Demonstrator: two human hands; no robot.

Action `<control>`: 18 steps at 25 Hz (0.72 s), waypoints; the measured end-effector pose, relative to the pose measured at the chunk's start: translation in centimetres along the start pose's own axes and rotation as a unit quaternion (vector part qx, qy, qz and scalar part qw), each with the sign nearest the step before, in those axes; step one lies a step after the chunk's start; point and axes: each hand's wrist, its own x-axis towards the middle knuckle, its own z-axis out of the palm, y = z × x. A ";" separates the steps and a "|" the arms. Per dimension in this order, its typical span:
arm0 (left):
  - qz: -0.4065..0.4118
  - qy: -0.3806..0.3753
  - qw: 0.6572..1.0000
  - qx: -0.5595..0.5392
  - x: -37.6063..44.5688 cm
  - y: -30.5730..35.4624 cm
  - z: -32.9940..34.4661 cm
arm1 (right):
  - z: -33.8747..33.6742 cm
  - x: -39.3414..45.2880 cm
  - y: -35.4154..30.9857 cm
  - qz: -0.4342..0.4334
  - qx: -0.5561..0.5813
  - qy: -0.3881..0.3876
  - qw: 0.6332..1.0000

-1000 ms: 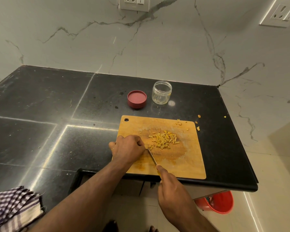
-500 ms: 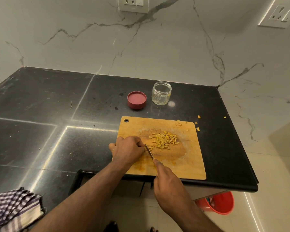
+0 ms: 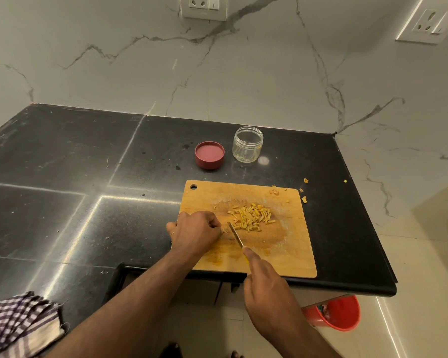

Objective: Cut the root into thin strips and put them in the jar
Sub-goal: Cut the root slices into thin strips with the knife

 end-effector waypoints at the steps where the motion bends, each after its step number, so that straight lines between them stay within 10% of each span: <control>1: 0.003 0.001 1.000 0.000 0.0 0.0 0.0 | 0.1 0.2 -0.1 0.001 0.011 -0.008 1.000; 18: 0.011 0.015 1.000 0.007 -0.3 0.0 0.1 | 1.1 -0.7 1.2 0.012 0.050 -0.037 0.998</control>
